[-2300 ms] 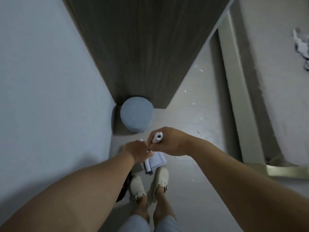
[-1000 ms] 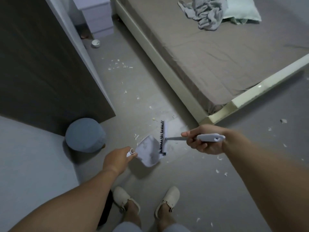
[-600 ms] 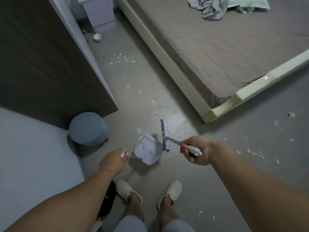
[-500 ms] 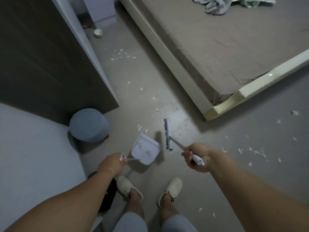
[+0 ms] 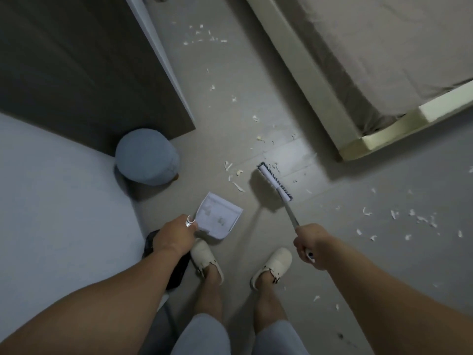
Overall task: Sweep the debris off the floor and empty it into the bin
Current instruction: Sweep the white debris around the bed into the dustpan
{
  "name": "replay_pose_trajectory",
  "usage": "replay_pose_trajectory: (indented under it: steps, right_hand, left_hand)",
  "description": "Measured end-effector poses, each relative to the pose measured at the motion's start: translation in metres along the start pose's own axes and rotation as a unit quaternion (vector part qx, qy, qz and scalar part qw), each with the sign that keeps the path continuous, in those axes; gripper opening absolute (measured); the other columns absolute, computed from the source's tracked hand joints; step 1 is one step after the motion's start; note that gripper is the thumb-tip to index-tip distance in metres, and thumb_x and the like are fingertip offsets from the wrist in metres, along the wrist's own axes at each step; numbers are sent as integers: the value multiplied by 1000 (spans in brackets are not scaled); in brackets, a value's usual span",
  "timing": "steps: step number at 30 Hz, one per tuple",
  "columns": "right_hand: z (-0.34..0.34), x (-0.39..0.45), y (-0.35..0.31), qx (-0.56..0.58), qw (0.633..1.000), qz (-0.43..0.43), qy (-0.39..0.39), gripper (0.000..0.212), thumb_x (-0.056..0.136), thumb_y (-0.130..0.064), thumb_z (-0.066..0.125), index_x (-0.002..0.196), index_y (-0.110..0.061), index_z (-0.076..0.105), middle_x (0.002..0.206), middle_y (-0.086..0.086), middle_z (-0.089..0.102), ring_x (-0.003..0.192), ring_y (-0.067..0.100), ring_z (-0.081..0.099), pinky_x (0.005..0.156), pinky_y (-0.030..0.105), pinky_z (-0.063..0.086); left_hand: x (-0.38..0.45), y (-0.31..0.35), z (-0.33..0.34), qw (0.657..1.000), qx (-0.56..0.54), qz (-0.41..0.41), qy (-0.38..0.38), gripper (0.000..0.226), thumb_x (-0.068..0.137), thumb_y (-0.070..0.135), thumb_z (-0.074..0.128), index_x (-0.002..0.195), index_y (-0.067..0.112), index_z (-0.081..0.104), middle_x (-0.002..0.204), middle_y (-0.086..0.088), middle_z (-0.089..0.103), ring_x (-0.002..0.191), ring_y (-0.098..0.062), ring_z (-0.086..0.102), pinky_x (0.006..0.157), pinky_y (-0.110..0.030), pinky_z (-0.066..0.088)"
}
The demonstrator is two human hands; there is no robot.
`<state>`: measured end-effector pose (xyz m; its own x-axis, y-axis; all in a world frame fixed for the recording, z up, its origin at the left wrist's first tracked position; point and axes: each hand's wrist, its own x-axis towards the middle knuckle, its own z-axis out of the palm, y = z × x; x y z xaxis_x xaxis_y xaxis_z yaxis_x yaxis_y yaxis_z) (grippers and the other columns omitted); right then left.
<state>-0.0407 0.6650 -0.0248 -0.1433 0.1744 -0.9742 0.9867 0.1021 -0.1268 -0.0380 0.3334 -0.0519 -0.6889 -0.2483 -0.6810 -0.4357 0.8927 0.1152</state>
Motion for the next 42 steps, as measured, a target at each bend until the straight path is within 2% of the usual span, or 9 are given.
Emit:
replay_pose_trajectory:
  steps: [5, 10, 15, 18, 20, 24, 29, 36, 42]
  right_hand:
    - [39, 9, -44, -11, 1000, -24, 12, 22, 97, -4, 34, 85, 2, 52, 56, 10, 39, 36, 14, 27, 41, 18, 23]
    - [81, 41, -78, -88, 994, -59, 34, 23, 89, 1, 35, 87, -5, 58, 62, 13, 42, 44, 16, 33, 44, 21, 26]
    - [110, 78, -113, -190, 975, -102, 57, 33, 91, -14, 34, 110, -18, 60, 73, 19, 58, 54, 25, 48, 45, 25, 35]
    - [121, 95, -135, -244, 961, -117, 51, 33, 95, -15, 39, 123, -13, 58, 82, 19, 65, 57, 26, 52, 49, 25, 40]
    - [128, 100, -144, -288, 950, -114, 30, 33, 97, -13, 42, 126, -4, 56, 78, 12, 58, 56, 22, 51, 48, 26, 42]
    - [149, 91, -143, -336, 937, -96, 13, 11, 96, -9, 42, 103, -13, 50, 70, 7, 47, 56, 21, 48, 53, 29, 44]
    - [171, 86, -139, -304, 951, 40, 43, 25, 97, -10, 41, 74, -6, 52, 58, 9, 44, 47, 18, 35, 46, 26, 33]
    - [143, 38, -130, -233, 972, 5, -6, 29, 91, -15, 37, 101, -1, 59, 58, 9, 48, 44, 17, 33, 45, 22, 31]
    - [116, 26, -117, -134, 991, -8, 18, 21, 96, -21, 35, 101, -13, 54, 56, 7, 41, 40, 15, 27, 45, 21, 24]
  left_hand:
    - [34, -14, -13, 1000, -31, 3, 3, 31, 100, 51, 43, 102, 26, 62, 106, -6, 68, 91, -28, 61, 79, -35, 48]
    - [69, -22, -29, 997, 12, 59, 49, 34, 101, 53, 39, 105, 26, 59, 100, -6, 68, 89, -30, 62, 74, -36, 49]
    - [119, -36, -34, 997, 11, 77, 8, 32, 100, 56, 40, 95, 27, 54, 96, -5, 68, 84, -28, 60, 72, -37, 50]
    - [147, -35, -36, 995, 27, 98, 10, 32, 102, 53, 39, 105, 25, 56, 105, -3, 68, 92, -29, 61, 73, -36, 46]
    - [162, -40, -42, 994, 42, 100, 0, 34, 104, 47, 39, 121, 23, 55, 117, -5, 65, 107, -31, 61, 78, -36, 43]
    - [178, -62, -54, 990, 79, 112, -37, 33, 106, 38, 40, 132, 20, 51, 135, -5, 58, 121, -31, 56, 82, -34, 39]
    - [171, -66, -47, 984, 90, 135, -75, 30, 105, 45, 42, 122, 20, 47, 115, -11, 66, 96, -31, 61, 77, -39, 47]
    - [153, -59, -43, 988, 87, 107, -72, 27, 104, 42, 43, 125, 25, 46, 111, -8, 64, 94, -30, 59, 75, -36, 41]
    - [150, -81, -53, 972, 170, 152, -50, 14, 103, 39, 45, 112, 29, 44, 93, 3, 61, 79, -21, 58, 64, -36, 46]
